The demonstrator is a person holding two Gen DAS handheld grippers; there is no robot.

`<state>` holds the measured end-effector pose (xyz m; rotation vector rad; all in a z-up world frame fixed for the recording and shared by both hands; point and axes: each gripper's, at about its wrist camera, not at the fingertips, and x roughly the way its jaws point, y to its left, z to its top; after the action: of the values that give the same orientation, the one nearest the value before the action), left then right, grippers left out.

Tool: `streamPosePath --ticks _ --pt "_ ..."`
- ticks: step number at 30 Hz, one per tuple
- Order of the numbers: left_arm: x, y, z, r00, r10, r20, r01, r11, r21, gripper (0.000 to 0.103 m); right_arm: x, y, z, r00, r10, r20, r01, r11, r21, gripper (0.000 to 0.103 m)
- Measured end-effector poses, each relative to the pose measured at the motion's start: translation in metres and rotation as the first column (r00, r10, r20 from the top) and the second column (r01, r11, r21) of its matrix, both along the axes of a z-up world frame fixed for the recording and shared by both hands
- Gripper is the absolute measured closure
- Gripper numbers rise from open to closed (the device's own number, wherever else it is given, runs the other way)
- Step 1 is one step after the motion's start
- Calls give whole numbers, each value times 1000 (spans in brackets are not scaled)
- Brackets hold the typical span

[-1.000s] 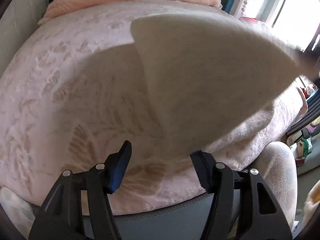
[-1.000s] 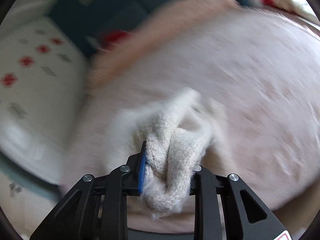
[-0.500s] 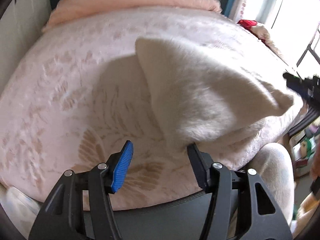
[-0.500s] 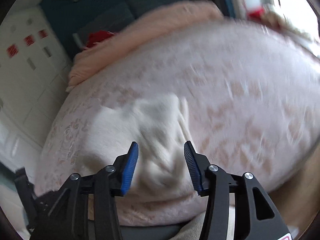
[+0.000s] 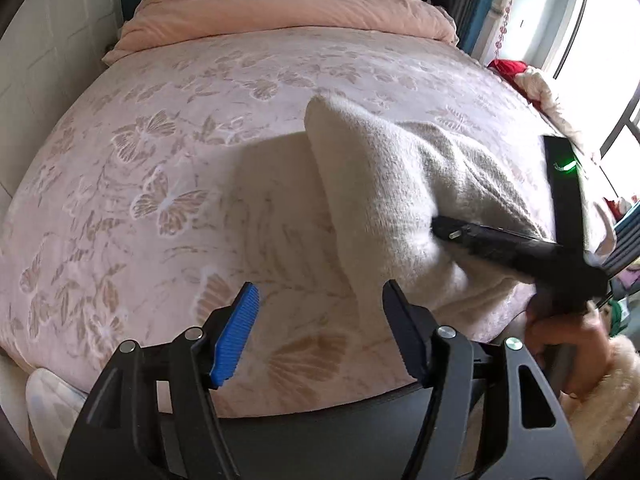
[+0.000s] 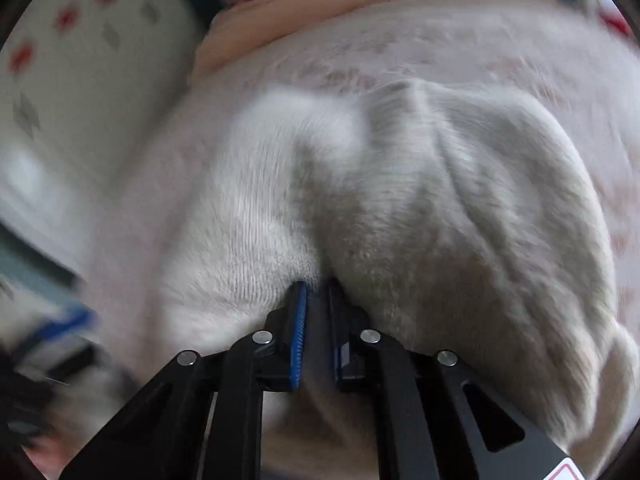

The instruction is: Fold small clothes

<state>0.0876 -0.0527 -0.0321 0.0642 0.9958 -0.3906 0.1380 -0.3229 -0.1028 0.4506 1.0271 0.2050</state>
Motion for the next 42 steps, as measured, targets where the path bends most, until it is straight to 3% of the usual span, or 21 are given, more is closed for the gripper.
streamPosePath --ticks 3,4,6,8,11,12,13,15,19,20,21,22,23,25,29,32,35,36,37,40,42 --pt "8 -2 9 1000 2 -6 -2 998 -60 31 -20 -29 43 991 -91 100 89 996 22 83" --pt "14 -8 11 1000 -5 -13 3 996 -93 27 -25 -38 49 987 -116 110 116 993 4 69" --pt "25 -21 10 1000 -17 -24 14 993 -119 26 -29 -67 57 972 -207 114 211 977 -26 49" --pt "35 -40 4 998 -52 -34 47 990 -130 26 -25 -89 52 960 -267 87 270 962 -31 46" --pt "43 -68 -18 992 -107 -73 98 989 -110 27 2 -101 31 963 -270 1 270 963 -27 37" --pt "44 -75 -27 990 -115 -85 107 990 -87 29 13 -103 19 965 -260 -24 259 966 -17 37" --pt "43 -81 -35 991 -113 -68 111 993 -37 30 23 -101 7 969 -242 -44 242 970 2 45" --pt "40 -87 -42 991 -132 -36 134 990 35 30 38 -95 -7 981 -177 -85 180 983 33 90" --pt "40 -84 -51 986 -158 -47 161 984 77 28 35 -102 33 979 -167 112 164 986 42 91" --pt "43 -81 -54 987 -151 -63 155 986 64 27 38 -104 26 980 -168 103 169 986 -1 91" --pt "47 -78 -59 987 -136 -90 140 990 37 25 46 -107 4 986 -164 25 165 984 -63 91" --pt "51 -75 -64 983 -126 -135 128 992 3 24 51 -108 -22 987 -145 -68 140 987 -74 90" --pt "54 -75 -69 978 -116 -171 113 993 -26 24 48 -111 -31 988 -143 -63 140 989 -42 90" --pt "59 -70 -73 975 -86 -205 73 995 -69 24 34 -117 -8 985 -175 -1 175 984 23 83" --pt "53 -63 -65 980 -89 -178 75 994 -86 23 -19 -122 34 973 -212 94 203 975 94 69" --pt "39 -57 -53 985 -98 -141 86 992 -91 25 -49 -110 30 982 -183 52 173 972 156 66" --pt "21 -54 -49 987 -121 -101 113 990 -82 25 -61 -95 5 988 -155 -23 156 978 141 63" --pt "20 -55 -53 987 -124 -104 117 991 -65 25 -66 -92 -2 988 -151 -34 154 979 134 71" --pt "19 -57 -60 986 -120 -113 118 993 -27 27 -65 -87 -6 987 -158 -33 160 982 102 92" --pt "23 -52 -79 987 -86 -137 90 996 23 31 -78 -94 3 973 -230 22 227 971 74 93" --pt "27 -48 -85 985 -73 -158 74 997 4 30 -78 -104 -25 964 -261 -52 261 965 -15 93"
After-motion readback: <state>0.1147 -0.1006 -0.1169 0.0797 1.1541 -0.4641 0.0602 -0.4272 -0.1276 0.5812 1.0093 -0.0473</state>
